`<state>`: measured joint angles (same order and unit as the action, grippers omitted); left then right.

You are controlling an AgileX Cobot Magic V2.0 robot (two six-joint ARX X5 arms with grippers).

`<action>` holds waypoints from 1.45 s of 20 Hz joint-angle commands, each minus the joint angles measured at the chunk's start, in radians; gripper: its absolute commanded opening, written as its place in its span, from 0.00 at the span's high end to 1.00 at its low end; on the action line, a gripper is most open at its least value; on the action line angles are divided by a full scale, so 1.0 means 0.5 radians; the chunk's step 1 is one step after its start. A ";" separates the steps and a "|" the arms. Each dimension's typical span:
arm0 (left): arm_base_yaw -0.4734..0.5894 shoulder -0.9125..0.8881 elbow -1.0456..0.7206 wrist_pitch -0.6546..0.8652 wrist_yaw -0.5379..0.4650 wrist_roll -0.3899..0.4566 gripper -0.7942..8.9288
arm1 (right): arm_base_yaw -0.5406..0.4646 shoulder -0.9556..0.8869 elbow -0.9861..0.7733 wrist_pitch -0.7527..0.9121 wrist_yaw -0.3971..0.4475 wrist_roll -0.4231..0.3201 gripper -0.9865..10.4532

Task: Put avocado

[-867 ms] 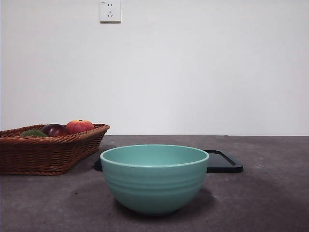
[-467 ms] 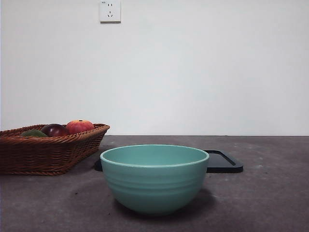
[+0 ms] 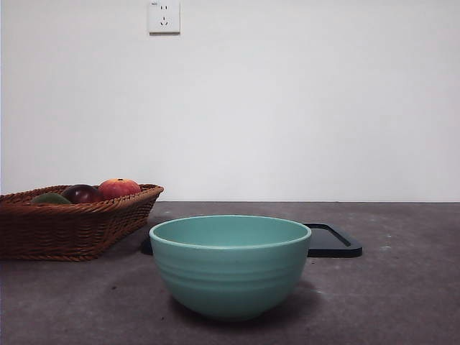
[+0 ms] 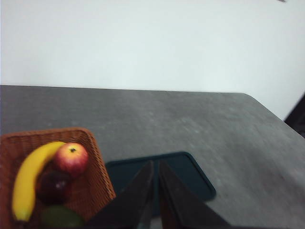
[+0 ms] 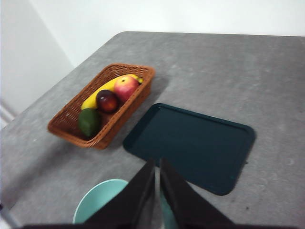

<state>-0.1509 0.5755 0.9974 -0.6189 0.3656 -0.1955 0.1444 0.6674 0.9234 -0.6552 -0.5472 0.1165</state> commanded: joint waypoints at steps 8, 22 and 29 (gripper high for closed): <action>-0.068 -0.004 0.042 -0.309 0.007 0.068 0.89 | 0.010 -0.064 0.043 -0.254 -0.059 -0.269 0.90; -0.073 -0.004 0.042 -0.658 0.175 0.165 0.35 | 0.010 -0.138 0.042 -0.443 0.004 -0.404 0.47; -0.073 -0.004 0.042 -0.649 0.175 0.149 0.23 | 0.010 -0.137 0.042 -0.442 -0.007 -0.405 0.42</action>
<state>-0.1856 0.5709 0.9993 -0.9524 0.4492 -0.1211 0.1444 0.5934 0.9253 -0.8822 -0.5472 -0.0784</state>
